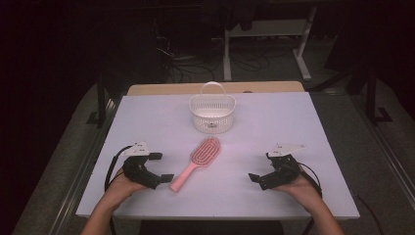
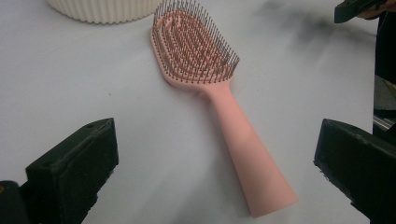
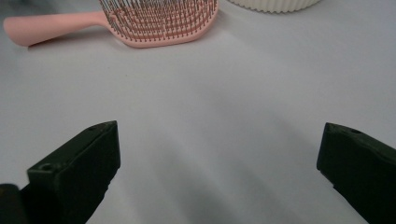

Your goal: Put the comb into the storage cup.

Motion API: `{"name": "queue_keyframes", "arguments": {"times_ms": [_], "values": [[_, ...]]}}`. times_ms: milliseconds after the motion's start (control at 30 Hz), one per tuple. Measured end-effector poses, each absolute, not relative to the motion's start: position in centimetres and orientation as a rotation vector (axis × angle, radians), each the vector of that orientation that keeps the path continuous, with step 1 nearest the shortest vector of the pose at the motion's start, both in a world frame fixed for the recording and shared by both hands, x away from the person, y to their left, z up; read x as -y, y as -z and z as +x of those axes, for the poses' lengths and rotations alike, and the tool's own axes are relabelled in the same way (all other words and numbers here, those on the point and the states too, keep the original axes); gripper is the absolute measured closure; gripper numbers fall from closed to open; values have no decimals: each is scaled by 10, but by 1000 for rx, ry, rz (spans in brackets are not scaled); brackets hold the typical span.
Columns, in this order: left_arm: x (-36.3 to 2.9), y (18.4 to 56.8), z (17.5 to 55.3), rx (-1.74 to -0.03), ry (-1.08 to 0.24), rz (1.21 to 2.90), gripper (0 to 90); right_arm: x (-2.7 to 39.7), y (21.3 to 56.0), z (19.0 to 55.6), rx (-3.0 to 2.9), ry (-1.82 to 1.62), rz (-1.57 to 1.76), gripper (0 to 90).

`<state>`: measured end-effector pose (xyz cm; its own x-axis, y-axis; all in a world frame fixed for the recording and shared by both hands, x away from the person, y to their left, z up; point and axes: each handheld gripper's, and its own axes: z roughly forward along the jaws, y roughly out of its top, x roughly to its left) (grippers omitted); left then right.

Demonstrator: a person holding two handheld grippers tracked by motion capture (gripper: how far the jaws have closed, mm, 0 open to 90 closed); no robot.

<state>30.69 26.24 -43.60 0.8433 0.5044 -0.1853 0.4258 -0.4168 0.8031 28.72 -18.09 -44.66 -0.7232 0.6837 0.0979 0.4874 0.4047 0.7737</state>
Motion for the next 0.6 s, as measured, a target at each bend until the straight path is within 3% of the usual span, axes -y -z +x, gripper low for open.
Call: {"name": "queue_keyframes", "arguments": {"times_ms": [600], "values": [[-260, 431, 308, -690, -91, 2047, 4, 180, 444, 288, -2424, -1236, 1028, 0]]}}
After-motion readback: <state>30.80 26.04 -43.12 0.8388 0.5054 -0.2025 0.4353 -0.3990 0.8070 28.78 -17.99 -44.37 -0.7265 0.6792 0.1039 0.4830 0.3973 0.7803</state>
